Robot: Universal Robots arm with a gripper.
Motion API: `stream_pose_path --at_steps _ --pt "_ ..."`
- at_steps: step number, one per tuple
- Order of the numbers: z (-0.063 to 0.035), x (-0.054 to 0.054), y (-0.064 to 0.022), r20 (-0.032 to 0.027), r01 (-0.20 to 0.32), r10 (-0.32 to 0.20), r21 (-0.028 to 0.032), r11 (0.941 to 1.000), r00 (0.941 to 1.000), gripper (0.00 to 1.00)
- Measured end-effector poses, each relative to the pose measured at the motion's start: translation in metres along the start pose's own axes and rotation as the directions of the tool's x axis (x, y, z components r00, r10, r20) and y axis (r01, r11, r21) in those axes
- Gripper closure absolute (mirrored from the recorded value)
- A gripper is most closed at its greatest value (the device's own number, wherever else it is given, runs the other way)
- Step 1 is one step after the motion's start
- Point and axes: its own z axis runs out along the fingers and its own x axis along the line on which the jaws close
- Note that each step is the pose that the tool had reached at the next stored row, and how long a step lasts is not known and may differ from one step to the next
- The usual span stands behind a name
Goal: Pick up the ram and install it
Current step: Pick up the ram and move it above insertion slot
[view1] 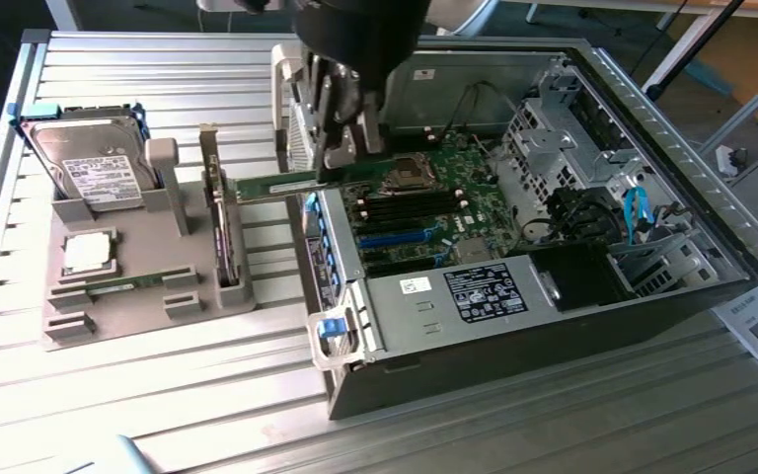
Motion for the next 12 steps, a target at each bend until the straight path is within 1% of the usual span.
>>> stream_pose_path --at_steps 1,2,4,6,7,8,9,10,12 --pt "-0.0002 0.001 -0.0061 -0.0001 0.0 0.0 0.0 1.0 1.0 0.87" --pt "-0.0005 0.001 -0.0164 -0.0001 0.0 0.0 0.0 1.0 1.0 0.87" --pt "-0.001 0.003 -0.0297 -0.0001 0.0 0.0 -0.0001 1.0 1.0 0.87" --pt "-0.0014 0.004 -0.0478 -0.0001 0.0 0.0 0.0 1.0 1.0 0.87" --pt "-0.0016 0.005 -0.0544 -0.0001 0.0 0.0 0.0 1.0 1.0 0.87" --pt "-0.0018 0.005 -0.0585 -0.0001 0.0 0.0 -0.0001 1.0 1.0 0.87" --pt "-0.0021 0.006 -0.068 -0.0001 0.0 0.0 -0.0001 1.0 1.0 0.87" --pt "-0.0022 0.006 -0.0723 -0.0001 0.0 0.0 -0.0001 1.0 1.0 0.87" --pt "-0.0025 0.007 -0.0843 -0.0001 0.0 0.0 -0.0001 1.0 1.0 0.87"
